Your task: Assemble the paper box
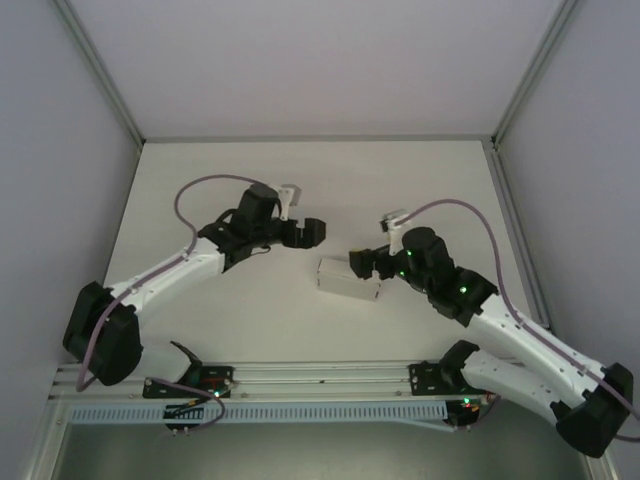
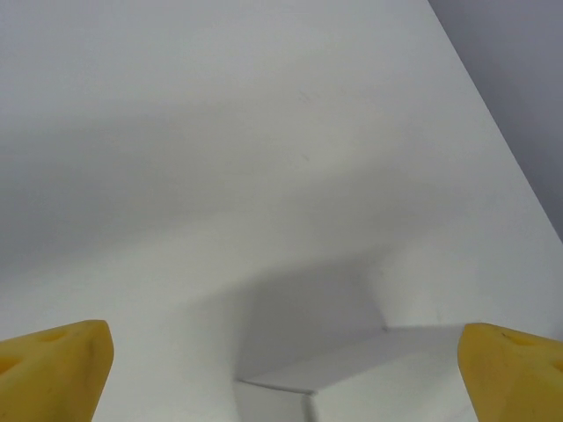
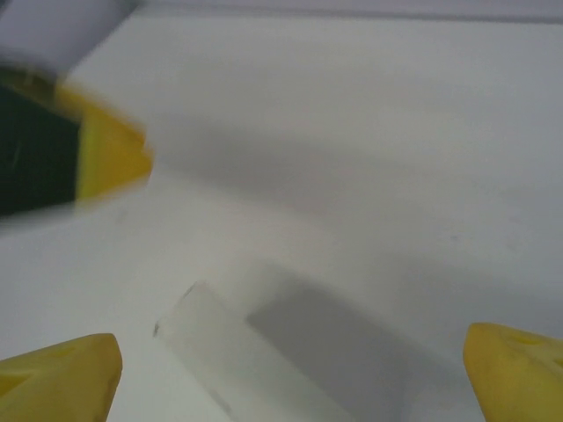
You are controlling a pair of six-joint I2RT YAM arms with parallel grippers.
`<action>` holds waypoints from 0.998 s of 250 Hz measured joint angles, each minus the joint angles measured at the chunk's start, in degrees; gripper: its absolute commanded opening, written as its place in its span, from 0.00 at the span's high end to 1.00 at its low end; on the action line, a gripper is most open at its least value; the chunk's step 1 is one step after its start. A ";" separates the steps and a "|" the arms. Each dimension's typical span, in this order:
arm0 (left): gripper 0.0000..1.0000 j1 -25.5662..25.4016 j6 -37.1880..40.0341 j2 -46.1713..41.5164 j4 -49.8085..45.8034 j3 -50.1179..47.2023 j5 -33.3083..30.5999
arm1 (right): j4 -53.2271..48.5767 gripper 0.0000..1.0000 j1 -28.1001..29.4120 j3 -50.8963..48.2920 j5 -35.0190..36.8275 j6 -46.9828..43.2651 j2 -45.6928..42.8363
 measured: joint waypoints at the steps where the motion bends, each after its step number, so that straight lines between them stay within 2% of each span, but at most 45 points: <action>1: 0.00 0.22 -0.02 -0.15 -0.04 -0.04 -0.09 | -0.26 0.00 0.04 0.17 -0.35 -0.61 0.26; 24: 0.00 6.32 -0.07 -4.00 -0.70 -2.32 -2.01 | -6.23 0.00 1.49 4.22 -6.49 -13.35 6.56; 58: 0.00 13.18 -0.11 -9.14 -2.78 -7.15 -4.79 | -12.92 0.00 3.06 9.70 -8.15 -25.64 15.06; 89: 0.00 14.10 -0.09 -12.52 -5.20 -10.54 -6.40 | -16.94 0.00 3.15 14.88 -7.76 -32.68 23.17; 123: 0.00 14.25 -0.09 -15.08 -6.25 -11.93 -7.21 | -19.74 0.02 4.02 18.29 -3.10 -36.89 31.95; 141: 0.00 14.27 -0.07 -15.78 -6.27 -12.11 -7.50 | -20.24 0.12 4.22 18.49 -0.79 -38.58 34.86; 165: 0.00 14.27 -0.09 -15.85 -6.23 -12.15 -7.52 | -21.00 0.36 4.22 18.88 0.52 -40.44 37.57; 173: 0.00 14.34 -0.07 -15.85 -6.25 -12.20 -7.52 | -21.38 0.41 4.31 19.26 0.79 -40.98 38.27; 192: 0.00 14.36 -0.07 -15.85 -6.25 -12.20 -7.52 | -22.25 0.48 4.50 20.50 1.66 -41.94 39.74; 230: 0.00 14.36 -0.04 -16.90 -6.40 -12.35 -7.72 | -23.19 0.53 5.64 23.39 5.73 -42.69 40.89; 250: 0.00 14.36 -0.04 -18.16 -6.47 -12.87 -8.04 | -22.86 0.49 6.97 24.72 10.12 -43.56 40.94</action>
